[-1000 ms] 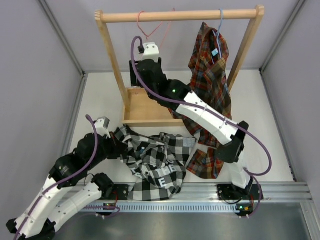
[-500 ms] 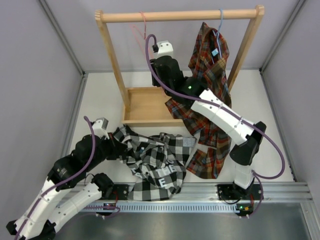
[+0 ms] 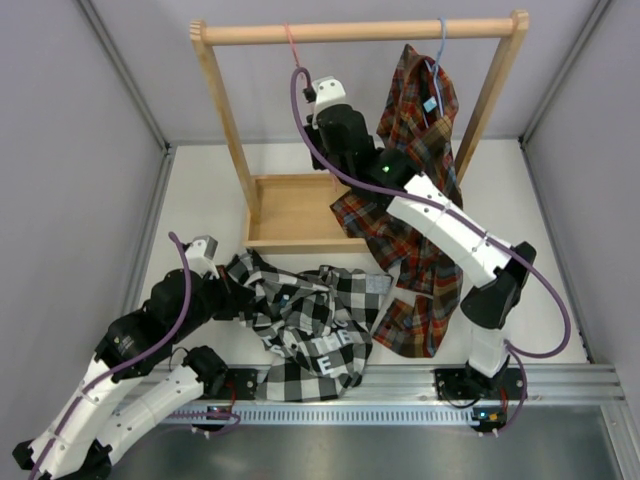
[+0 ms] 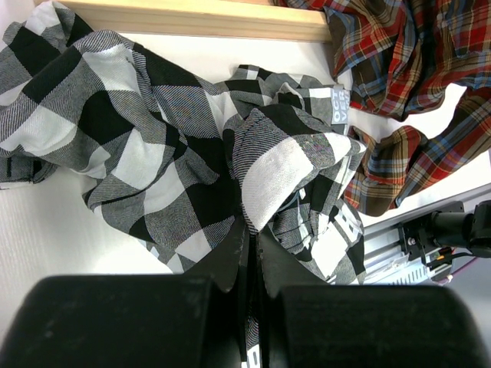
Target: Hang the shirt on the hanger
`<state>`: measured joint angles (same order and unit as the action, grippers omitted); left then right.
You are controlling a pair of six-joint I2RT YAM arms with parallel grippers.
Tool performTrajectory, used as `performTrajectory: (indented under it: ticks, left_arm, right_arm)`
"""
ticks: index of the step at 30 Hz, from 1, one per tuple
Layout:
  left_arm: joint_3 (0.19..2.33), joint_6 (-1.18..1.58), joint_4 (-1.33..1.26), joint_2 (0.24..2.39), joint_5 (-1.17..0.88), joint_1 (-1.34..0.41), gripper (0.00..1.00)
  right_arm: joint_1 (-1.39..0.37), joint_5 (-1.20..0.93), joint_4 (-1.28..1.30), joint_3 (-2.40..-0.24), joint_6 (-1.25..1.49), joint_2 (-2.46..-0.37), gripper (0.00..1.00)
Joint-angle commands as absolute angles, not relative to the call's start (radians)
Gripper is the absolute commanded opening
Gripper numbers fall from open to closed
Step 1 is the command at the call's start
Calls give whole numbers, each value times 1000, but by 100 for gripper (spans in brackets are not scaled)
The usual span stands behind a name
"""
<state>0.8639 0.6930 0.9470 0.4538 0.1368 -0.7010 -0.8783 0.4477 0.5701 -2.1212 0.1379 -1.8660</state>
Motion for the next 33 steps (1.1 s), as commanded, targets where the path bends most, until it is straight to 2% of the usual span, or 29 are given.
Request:
performTrajectory:
  ticks: [1,14,22,33]
  left_arm:
    - [865,681,931,453,121,-701,0]
    - [864,681,930,453,118,-699,0]
    - [864,689,930,456,137,-699,0]
    - [876,727,931,492,198,-699,0]
  right_arm:
    - [-871,436,526,-2138,92,-1822,1]
    - [-871,440,422,-1999,-40,-1692,0]
    - [-864,428,402,-1990,-54,-1637,0]
    - [-854,282,449,-1925,-15,-1525,0]
